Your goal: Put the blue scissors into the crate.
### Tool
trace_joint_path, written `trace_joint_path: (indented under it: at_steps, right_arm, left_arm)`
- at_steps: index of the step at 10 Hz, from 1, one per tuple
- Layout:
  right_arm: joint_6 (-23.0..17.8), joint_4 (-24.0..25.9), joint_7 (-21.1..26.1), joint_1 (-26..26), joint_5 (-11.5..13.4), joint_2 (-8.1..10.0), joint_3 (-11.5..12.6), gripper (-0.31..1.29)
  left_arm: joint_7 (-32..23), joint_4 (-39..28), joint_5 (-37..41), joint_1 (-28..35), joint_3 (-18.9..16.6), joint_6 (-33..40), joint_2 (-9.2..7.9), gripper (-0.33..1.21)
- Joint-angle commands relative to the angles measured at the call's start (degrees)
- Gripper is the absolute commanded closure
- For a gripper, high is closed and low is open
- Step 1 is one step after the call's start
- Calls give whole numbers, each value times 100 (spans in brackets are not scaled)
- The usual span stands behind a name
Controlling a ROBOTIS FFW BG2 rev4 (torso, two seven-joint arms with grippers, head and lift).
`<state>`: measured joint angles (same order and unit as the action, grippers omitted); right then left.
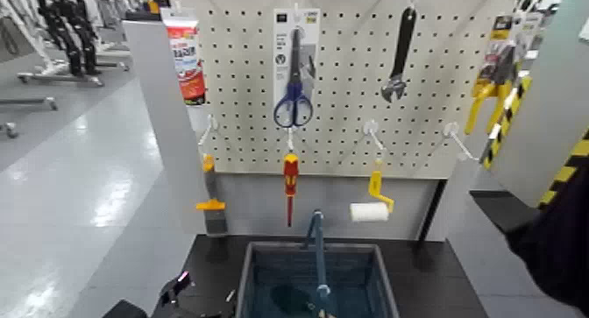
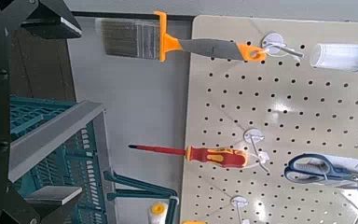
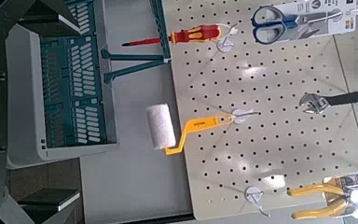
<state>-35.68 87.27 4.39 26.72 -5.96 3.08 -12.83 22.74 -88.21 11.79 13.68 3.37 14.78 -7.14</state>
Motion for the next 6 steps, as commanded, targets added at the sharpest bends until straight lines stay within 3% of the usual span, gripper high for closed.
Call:
trace_joint_path:
  at_steps: [1,6]
  right_arm:
    - [0,-9,-9,0,-1,-9,9,9]
    - [-9,-9,-17,0,-1,-9,9,9]
  left_arm:
    - [3,-65,43,-41,24,-72,-7,13]
    - [249,-592,342,-366,32,-863,-138,15]
